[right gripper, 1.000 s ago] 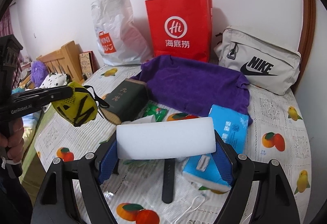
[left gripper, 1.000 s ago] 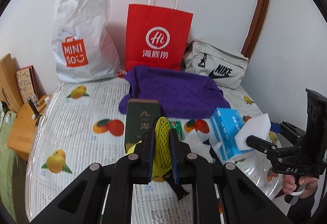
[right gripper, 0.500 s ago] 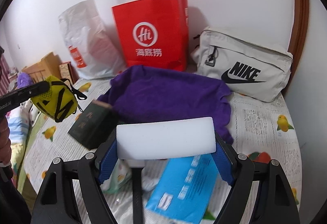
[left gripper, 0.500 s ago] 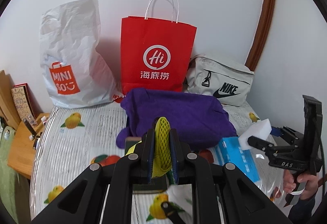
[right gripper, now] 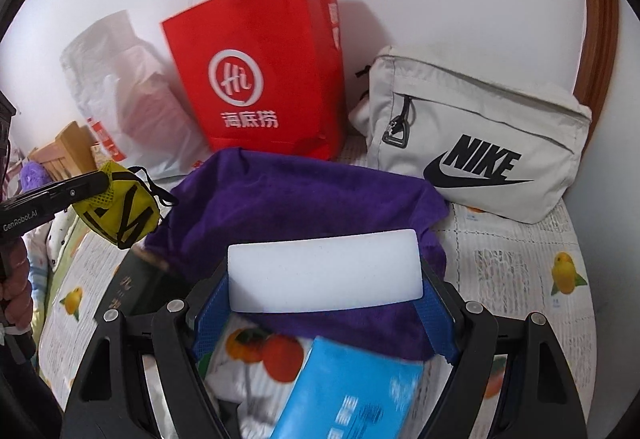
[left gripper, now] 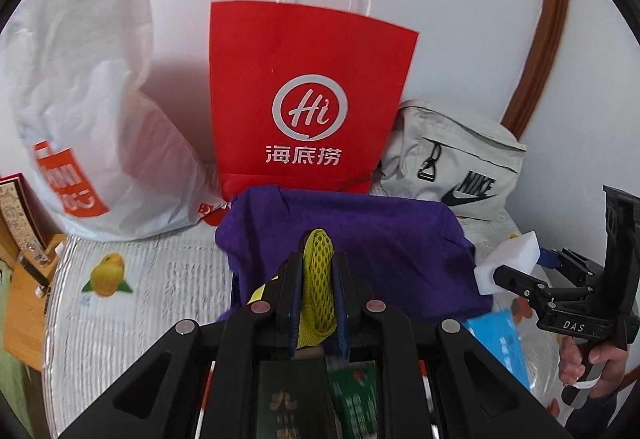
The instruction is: Organize soft objects
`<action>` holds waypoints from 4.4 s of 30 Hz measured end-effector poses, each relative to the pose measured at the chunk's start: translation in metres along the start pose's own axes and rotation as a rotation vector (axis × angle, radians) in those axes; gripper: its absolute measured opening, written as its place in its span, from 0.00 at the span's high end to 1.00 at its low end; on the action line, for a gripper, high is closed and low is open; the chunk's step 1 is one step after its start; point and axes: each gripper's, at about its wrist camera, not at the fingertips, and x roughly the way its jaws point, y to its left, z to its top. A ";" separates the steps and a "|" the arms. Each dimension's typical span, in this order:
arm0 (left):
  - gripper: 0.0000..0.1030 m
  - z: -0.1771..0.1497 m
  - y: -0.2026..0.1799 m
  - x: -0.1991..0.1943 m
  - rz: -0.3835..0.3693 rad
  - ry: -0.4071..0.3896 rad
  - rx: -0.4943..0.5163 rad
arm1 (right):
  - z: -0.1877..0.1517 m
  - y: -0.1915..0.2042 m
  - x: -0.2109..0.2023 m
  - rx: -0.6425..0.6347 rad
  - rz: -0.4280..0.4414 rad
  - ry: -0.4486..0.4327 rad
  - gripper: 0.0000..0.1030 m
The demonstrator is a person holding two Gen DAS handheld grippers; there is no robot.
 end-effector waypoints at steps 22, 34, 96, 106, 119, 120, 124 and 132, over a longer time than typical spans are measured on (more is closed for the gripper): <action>0.86 0.044 0.011 0.108 -0.019 0.090 -0.009 | 0.046 -0.032 0.118 0.041 -0.032 0.108 0.21; 0.83 0.040 -0.007 0.127 -0.089 0.125 -0.004 | 0.041 -0.038 0.155 0.057 -0.015 0.192 0.21; 0.33 -0.100 -0.021 -0.041 0.075 0.179 -0.066 | -0.070 0.002 -0.044 0.049 0.067 0.060 0.10; 0.33 -0.161 -0.026 -0.053 0.063 0.210 -0.083 | -0.123 0.012 -0.065 0.065 0.099 0.073 0.10; 0.33 -0.222 -0.036 -0.024 0.157 0.287 -0.022 | -0.172 0.024 -0.074 0.037 0.123 0.094 0.10; 0.33 -0.223 -0.037 -0.022 0.169 0.288 -0.014 | -0.174 0.025 -0.073 0.035 0.121 0.096 0.10; 0.31 -0.232 -0.038 -0.020 0.208 0.274 0.039 | -0.182 0.027 -0.073 0.024 0.116 0.102 0.10; 0.32 -0.231 -0.029 -0.026 0.210 0.288 0.034 | -0.189 0.032 -0.070 0.020 0.133 0.107 0.10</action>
